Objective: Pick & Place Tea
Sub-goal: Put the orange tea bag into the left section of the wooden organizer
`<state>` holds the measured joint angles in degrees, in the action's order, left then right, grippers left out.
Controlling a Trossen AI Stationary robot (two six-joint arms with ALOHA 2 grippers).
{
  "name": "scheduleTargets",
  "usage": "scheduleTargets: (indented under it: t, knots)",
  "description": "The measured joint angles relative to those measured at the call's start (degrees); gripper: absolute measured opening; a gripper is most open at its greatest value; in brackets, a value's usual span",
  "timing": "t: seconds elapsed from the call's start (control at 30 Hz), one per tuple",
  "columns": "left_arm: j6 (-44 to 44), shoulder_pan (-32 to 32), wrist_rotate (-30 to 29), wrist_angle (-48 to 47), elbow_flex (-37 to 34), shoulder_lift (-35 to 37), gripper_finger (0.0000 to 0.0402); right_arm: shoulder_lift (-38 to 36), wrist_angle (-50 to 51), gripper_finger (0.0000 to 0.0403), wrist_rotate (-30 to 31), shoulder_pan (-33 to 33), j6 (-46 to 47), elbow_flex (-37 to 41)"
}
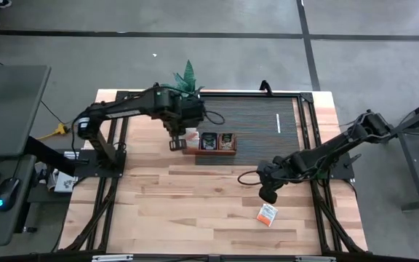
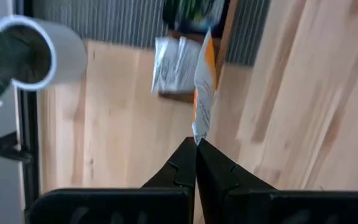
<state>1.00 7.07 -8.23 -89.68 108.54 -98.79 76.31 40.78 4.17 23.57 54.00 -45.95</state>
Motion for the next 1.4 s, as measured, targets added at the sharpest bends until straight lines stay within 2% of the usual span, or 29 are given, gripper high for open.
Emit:
scheduleTargets:
  t: [0.33,0.6,0.8,1.4]
  knots:
    - [-8.6,0.8,-0.4,-0.7,0.7,-9.0,0.0,0.0,-0.2,0.0,1.7,0.1,0.0,0.0]
    - [-13.0,0.8,-6.7,0.1,2.0,-14.2,0.0,0.0,-0.4,0.0,2.2,0.1,0.0,0.0]
    - [-15.8,0.8,-8.2,-0.4,3.1,-16.5,0.0,0.0,-1.1,0.0,3.1,0.1,0.0,0.0]
    - [-19.1,0.8,-7.7,-0.2,3.3,-21.8,0.0,0.0,-2.1,0.0,3.6,0.1,1.1,-0.1]
